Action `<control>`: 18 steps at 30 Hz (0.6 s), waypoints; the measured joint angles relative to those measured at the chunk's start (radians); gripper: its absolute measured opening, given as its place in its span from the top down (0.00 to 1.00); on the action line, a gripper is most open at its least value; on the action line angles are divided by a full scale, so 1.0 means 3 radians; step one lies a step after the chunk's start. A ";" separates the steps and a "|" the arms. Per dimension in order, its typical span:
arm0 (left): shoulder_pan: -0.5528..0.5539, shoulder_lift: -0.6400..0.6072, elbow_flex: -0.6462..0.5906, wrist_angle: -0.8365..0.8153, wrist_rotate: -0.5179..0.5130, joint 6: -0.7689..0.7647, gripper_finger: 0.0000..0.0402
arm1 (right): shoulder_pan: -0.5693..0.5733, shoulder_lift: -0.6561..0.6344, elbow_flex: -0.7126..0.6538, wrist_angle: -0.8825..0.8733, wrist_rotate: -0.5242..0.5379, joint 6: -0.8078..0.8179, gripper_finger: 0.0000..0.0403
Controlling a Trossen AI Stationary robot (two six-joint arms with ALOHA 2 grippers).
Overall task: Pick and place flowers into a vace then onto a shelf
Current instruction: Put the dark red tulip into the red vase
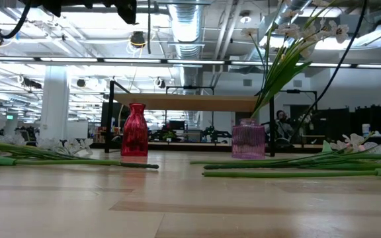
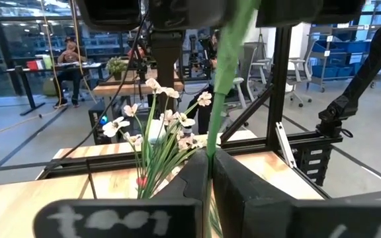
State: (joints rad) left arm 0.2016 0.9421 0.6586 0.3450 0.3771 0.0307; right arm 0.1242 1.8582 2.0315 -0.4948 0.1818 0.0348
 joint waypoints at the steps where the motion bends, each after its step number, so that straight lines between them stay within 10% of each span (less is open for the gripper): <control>1: 0.0000 0.0000 0.0000 0.0009 0.0000 0.0000 1.00 | 0.0001 -0.0009 0.0000 -0.0023 0.0000 0.0005 0.64; 9: 0.0001 -0.0077 0.0002 -0.0035 -0.0211 0.0066 1.00 | 0.0054 -0.0150 0.0173 -0.0712 0.0002 0.0053 0.40; 18: 0.0110 -0.0538 0.0005 -0.0407 -0.1140 0.0441 1.00 | 0.0131 -0.0444 0.0279 -0.1275 0.0296 0.0553 0.40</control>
State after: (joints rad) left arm 0.2345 0.7807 0.6601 0.2230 0.0349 0.1631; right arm 0.1635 1.7251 2.1153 -0.8775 0.2705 0.2007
